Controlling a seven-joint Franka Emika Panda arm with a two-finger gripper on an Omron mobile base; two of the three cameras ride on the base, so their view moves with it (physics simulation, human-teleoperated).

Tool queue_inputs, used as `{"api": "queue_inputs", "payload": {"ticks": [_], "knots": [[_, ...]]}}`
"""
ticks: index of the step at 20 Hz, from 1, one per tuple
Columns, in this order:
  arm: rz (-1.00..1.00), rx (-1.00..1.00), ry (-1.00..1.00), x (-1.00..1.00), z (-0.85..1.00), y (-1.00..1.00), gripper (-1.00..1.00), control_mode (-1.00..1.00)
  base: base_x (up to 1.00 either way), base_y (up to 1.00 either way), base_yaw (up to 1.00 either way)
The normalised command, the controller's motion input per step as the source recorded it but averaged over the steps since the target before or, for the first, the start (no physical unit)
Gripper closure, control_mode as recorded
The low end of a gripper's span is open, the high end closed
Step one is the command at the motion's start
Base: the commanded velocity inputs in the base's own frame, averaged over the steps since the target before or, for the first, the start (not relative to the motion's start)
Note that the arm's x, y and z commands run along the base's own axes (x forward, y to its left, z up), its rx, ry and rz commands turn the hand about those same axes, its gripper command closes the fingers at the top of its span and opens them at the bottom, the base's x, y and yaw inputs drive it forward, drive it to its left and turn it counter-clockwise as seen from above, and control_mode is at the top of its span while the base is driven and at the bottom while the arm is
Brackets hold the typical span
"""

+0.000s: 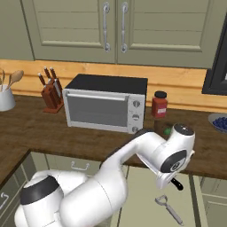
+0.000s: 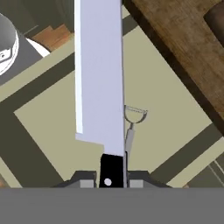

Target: Place the appropriate cutting tool for cutting the broccoli skin on the cutting board.

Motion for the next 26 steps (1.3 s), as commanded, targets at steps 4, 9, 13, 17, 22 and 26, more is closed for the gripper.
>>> {"api": "queue_inputs", "payload": {"ticks": [4, 9, 13, 17, 22, 26], "knots": [[0.05, 0.09, 0.02, 0.73, 0.14, -0.26, 1.0, -1.0, 0.0, 0.0, 0.0], [0.09, 0.08, 0.01, 0.67, 0.01, -0.21, 1.0, -1.0, 0.0, 0.0, 0.0], [0.07, 0.1, -0.02, 0.32, -0.02, -0.2, 1.0, -1.0, 0.0, 0.0, 0.0], [0.03, 0.04, -0.01, 0.32, 0.0, -0.05, 1.0, -1.0, 0.0, 0.0, 0.0], [0.0, 0.0, 0.0, 0.48, -0.04, 0.0, 1.0, -1.0, 0.0, 0.0, 0.0], [0.0, 0.0, 0.0, 0.49, -0.23, 0.0, 1.0, -1.0, 0.0, 0.0, 0.0]]}}
